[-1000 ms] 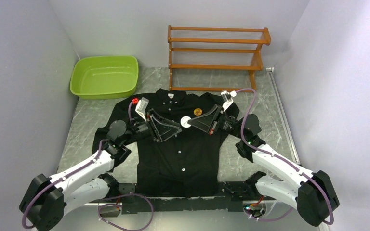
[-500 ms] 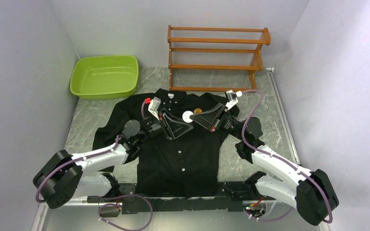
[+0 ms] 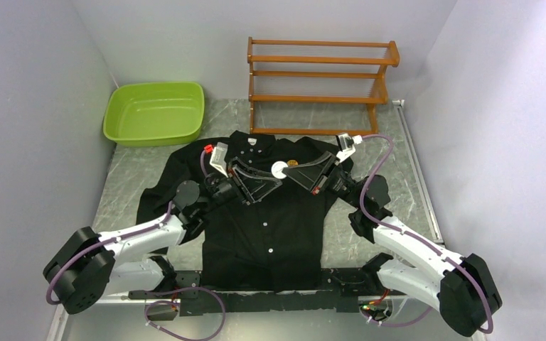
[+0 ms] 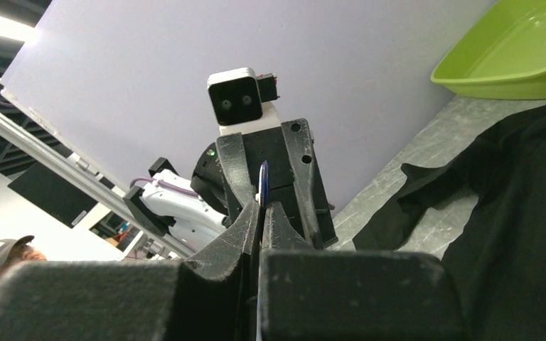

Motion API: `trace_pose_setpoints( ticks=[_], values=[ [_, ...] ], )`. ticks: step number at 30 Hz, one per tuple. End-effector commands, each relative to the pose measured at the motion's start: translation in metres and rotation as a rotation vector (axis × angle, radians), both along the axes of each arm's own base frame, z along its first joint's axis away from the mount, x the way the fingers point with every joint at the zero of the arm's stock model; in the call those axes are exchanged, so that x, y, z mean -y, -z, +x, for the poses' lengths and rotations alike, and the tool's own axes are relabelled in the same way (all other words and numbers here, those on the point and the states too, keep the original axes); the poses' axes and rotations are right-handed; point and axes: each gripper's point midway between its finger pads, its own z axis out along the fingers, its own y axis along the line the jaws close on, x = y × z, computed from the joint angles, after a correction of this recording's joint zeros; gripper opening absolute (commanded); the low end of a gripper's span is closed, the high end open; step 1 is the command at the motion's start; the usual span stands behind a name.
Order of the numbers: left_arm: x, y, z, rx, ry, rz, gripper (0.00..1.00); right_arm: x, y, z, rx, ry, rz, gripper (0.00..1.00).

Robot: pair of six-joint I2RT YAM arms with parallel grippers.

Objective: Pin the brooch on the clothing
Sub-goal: Adjust the brooch.

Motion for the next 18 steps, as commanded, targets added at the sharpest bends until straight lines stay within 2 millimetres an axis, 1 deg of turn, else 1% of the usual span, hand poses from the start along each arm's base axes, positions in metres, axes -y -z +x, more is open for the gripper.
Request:
trace_pose_setpoints(
  ticks=[1,4,5,6,7,11,12,13,14,15,16,17,18],
  values=[
    [-0.011,-0.035,-0.007,0.089,-0.024,-0.098,0.38,0.000,-0.004,-0.001,0.029,0.005,0.002,0.00],
    [-0.008,-0.036,-0.009,0.093,-0.006,-0.086,0.45,0.000,-0.002,0.000,0.023,0.004,0.002,0.00],
    [-0.007,-0.037,-0.010,0.097,0.001,-0.087,0.51,-0.001,-0.003,0.000,0.024,0.002,0.002,0.00],
    [-0.007,-0.038,-0.011,0.103,0.008,-0.090,0.52,0.000,-0.003,0.000,0.023,0.002,0.004,0.00],
    [-0.007,-0.039,-0.012,0.107,0.013,-0.092,0.51,0.000,-0.003,0.000,0.022,0.003,0.006,0.00],
    [-0.006,-0.038,-0.008,0.091,0.002,-0.091,0.21,0.000,-0.004,-0.001,0.024,0.000,0.009,0.00],
    [-0.007,-0.037,-0.007,0.084,-0.006,-0.091,0.17,0.000,-0.003,-0.001,0.023,-0.001,0.008,0.00],
    [-0.007,-0.037,-0.006,0.081,-0.014,-0.094,0.17,0.000,-0.004,-0.002,0.025,-0.004,0.007,0.00],
    [-0.008,-0.036,-0.004,0.077,-0.026,-0.097,0.20,0.000,-0.004,-0.002,0.026,-0.004,0.007,0.00],
    [-0.009,-0.036,-0.003,0.077,-0.029,-0.100,0.26,0.000,-0.004,-0.002,0.025,-0.005,0.006,0.00],
    [-0.009,-0.037,-0.003,0.078,-0.031,-0.102,0.34,0.000,-0.004,-0.002,0.026,-0.005,0.005,0.00],
    [-0.009,-0.037,-0.002,0.077,-0.032,-0.104,0.39,0.000,-0.004,-0.003,0.027,-0.006,0.002,0.00],
    [-0.008,-0.038,-0.002,0.076,-0.032,-0.104,0.40,0.000,-0.003,-0.002,0.026,-0.004,0.000,0.00]
  ],
)
